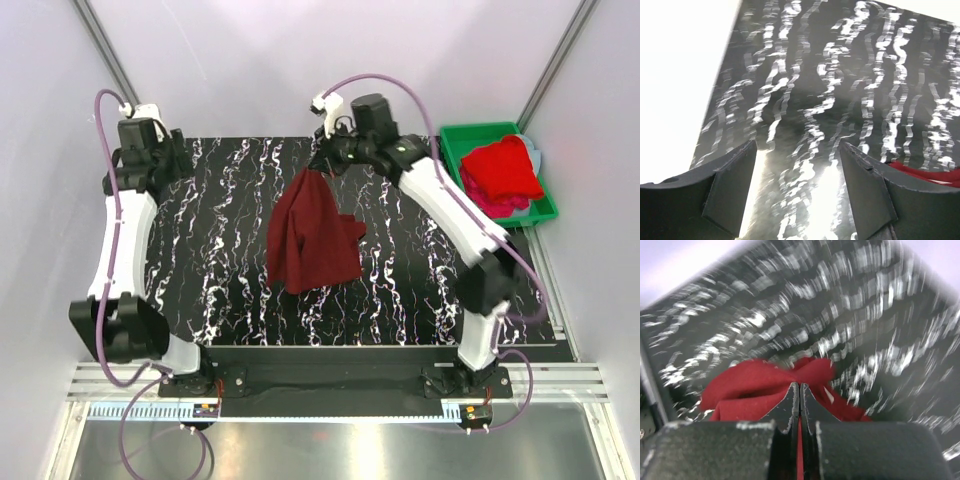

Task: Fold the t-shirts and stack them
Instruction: Flatten the tshirt out

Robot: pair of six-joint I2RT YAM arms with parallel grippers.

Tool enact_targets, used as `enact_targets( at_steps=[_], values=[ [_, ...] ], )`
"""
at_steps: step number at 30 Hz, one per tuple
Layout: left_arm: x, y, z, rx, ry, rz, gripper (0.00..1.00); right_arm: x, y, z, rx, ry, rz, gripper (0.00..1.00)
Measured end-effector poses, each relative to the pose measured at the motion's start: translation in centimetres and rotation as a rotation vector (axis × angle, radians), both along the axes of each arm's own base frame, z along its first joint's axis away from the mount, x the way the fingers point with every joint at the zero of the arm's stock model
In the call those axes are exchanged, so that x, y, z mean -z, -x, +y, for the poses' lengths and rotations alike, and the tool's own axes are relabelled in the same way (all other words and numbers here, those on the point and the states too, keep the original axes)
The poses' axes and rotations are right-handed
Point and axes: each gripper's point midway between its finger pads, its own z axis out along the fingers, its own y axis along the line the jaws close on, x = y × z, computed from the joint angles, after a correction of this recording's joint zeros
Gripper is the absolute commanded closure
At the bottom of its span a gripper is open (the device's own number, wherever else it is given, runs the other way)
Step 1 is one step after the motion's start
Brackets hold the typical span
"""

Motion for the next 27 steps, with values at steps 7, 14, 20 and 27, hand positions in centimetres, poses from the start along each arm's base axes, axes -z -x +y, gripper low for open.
enact_targets(
  at_steps=[7,14,20,27],
  values=[
    [-1.9,4.2,1.2,-0.055,-0.037,-0.068,0.27,13.8,-9.5,3.4,0.174,0.085,0.349,1.0],
    [1.0,5.9,5.2,-0.181,-0.004,-0.017,0.28,14.3,-3.7,9.0,-0.026,0.056,0.449,1.0],
    [1.5,5.5,4.3,-0.151,0.036,-0.017,0.29,5.0,6.9,10.0,-0.294,0.004,0.34,1.0],
    [3.4,3.3,2.9,-0.089,0.128,0.015,0.29,-1.2,4.6,-4.0,-0.054,-0.002,0.211,1.0]
  ],
)
